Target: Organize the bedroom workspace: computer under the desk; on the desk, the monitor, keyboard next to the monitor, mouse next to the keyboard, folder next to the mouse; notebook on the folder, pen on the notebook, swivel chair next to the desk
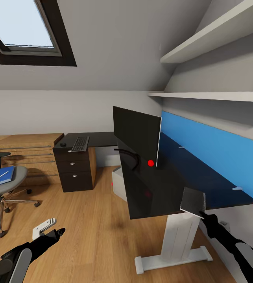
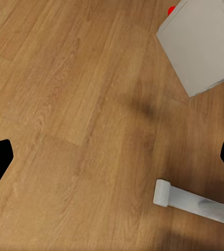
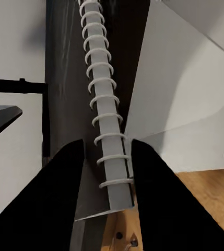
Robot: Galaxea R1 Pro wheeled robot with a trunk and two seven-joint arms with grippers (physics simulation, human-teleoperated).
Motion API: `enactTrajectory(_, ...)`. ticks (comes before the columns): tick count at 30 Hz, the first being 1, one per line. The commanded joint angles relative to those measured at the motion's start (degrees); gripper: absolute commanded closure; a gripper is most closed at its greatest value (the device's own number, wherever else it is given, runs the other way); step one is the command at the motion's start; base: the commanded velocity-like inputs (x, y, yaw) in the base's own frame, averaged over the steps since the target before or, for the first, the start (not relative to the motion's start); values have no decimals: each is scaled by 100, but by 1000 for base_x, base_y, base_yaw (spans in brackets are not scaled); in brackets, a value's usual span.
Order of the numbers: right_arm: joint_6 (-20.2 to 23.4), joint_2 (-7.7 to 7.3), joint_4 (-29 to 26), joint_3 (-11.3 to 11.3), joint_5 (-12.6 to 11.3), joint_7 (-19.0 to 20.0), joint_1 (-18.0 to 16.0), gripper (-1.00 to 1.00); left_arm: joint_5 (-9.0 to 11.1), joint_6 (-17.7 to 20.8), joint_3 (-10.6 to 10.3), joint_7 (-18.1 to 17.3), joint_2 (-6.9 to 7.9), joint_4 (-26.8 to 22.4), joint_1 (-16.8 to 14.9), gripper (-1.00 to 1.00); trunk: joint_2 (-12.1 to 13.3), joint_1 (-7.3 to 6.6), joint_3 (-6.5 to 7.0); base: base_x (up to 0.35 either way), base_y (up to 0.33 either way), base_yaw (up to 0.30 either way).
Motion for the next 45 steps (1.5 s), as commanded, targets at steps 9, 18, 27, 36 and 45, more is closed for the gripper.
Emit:
enactTrajectory(9,29,5,10,-15,28,11,0,100,62,26,-2,52,1,-6,-4,-100,-3,0,-7,0,0,0)
enactTrajectory(18,27,2,10,-15,28,15,2,100,62,26,-2,52,1,-6,-4,-100,-3,0,-7,0,0,0)
enactTrajectory(27,12,6,-107,-9,46,39,2,100,70,26,-1,69,1,8,-4,-100,-3,0,-7,-11,0,0)
enactTrajectory(36,1,9,-528,83,61,56,5,100,70,20,0,69,1,8,-4,-100,-3,0,-7,-52,0,0)
enactTrajectory(45,-12,84,-870,352,71,83,5,100,70,17,0,76,1,8,-4,-100,-3,0,-7,-246,0,0)
